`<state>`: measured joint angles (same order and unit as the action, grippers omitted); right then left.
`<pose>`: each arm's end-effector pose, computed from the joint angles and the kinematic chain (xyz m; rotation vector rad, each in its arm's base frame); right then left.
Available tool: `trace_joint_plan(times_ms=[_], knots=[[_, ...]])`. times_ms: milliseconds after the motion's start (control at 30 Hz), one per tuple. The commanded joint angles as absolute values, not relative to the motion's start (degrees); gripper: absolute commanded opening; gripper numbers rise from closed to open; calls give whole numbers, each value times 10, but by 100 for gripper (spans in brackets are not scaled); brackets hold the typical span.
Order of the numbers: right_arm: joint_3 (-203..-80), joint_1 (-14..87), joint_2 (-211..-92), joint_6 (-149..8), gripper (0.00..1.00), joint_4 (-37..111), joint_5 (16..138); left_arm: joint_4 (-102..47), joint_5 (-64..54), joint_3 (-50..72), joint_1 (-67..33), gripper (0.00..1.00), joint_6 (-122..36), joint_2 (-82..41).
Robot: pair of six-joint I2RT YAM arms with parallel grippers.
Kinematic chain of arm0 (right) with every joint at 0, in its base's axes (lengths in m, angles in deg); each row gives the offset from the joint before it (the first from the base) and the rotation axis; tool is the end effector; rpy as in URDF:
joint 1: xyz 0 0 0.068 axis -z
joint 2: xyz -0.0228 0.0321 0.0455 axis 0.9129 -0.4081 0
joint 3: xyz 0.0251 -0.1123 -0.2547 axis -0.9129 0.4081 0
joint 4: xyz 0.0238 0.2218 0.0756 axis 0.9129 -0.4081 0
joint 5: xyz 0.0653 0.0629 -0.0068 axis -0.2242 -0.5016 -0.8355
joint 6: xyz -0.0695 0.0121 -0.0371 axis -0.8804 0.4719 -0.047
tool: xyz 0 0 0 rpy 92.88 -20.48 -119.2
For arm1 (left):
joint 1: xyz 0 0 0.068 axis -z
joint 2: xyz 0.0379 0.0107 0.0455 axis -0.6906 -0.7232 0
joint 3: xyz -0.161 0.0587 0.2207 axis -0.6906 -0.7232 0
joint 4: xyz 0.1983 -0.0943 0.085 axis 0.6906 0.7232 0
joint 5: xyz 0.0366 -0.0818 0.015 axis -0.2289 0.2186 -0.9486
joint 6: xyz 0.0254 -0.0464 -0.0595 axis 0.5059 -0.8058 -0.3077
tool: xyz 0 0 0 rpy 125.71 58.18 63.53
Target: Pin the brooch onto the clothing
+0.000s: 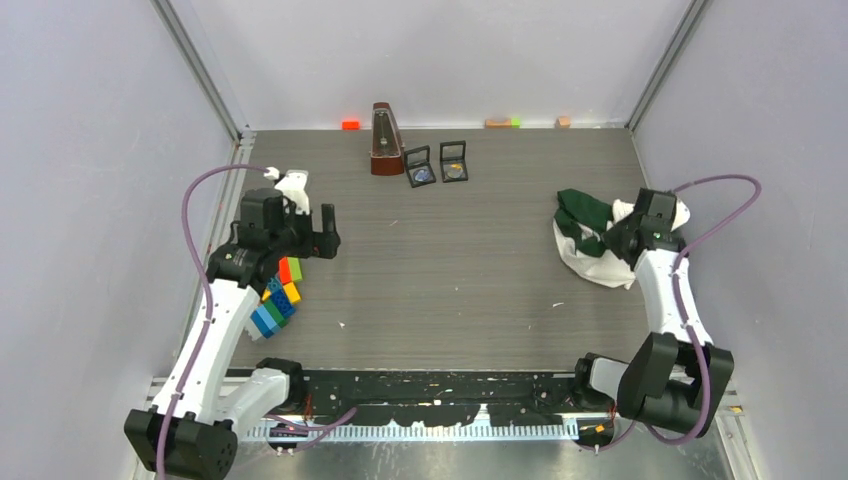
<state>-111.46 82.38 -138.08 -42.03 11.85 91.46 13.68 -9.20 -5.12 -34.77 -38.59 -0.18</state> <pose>0.2252 -0.0745 0.2313 1.0939 2.1401 0.0181 0.1891 -0.0348 0.3136 0.0709 2.2313 -0.2394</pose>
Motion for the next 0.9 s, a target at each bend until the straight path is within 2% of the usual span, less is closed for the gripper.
trace_joint_plan(times_ms=[0, 200, 367, 500, 633, 700, 733, 767, 800, 833, 867], knots=[[-1266, 817, -1329, -448, 1, 48, 767, 127, -5, -33, -311, 96, -368, 1], [-1491, 745, -1344, -476, 1, -69, 660, 102, 121, -9, -274, 97, -398, 22], [-1746, 595, -1419, -502, 1, -153, 590, 36, 228, 4, -255, 98, -447, 49], [-1873, 512, -1470, -494, 1, -179, 558, -11, 281, 2, -251, 99, -492, 73], [-1831, 499, -1463, -464, 0, -133, 544, -49, 303, -17, -250, 100, -543, 100], [-1771, 497, -1447, -455, 0, -115, 565, -66, 311, -35, -250, 100, -571, 117], [-1719, 497, -1441, -447, 4, -101, 586, -73, 315, -47, -250, 100, -585, 125], [-1691, 497, -1426, -442, 16, -94, 598, -75, 318, -57, -250, 100, -595, 133], [-1629, 496, -1418, -435, 23, -77, 623, -76, 318, -74, -250, 100, -603, 140], [-1598, 496, -1404, -434, 38, -61, 636, -75, 315, -89, -250, 100, -607, 149], [-1534, 496, -1398, -429, 45, -56, 676, -74, 307, -105, -250, 100, -611, 156]])
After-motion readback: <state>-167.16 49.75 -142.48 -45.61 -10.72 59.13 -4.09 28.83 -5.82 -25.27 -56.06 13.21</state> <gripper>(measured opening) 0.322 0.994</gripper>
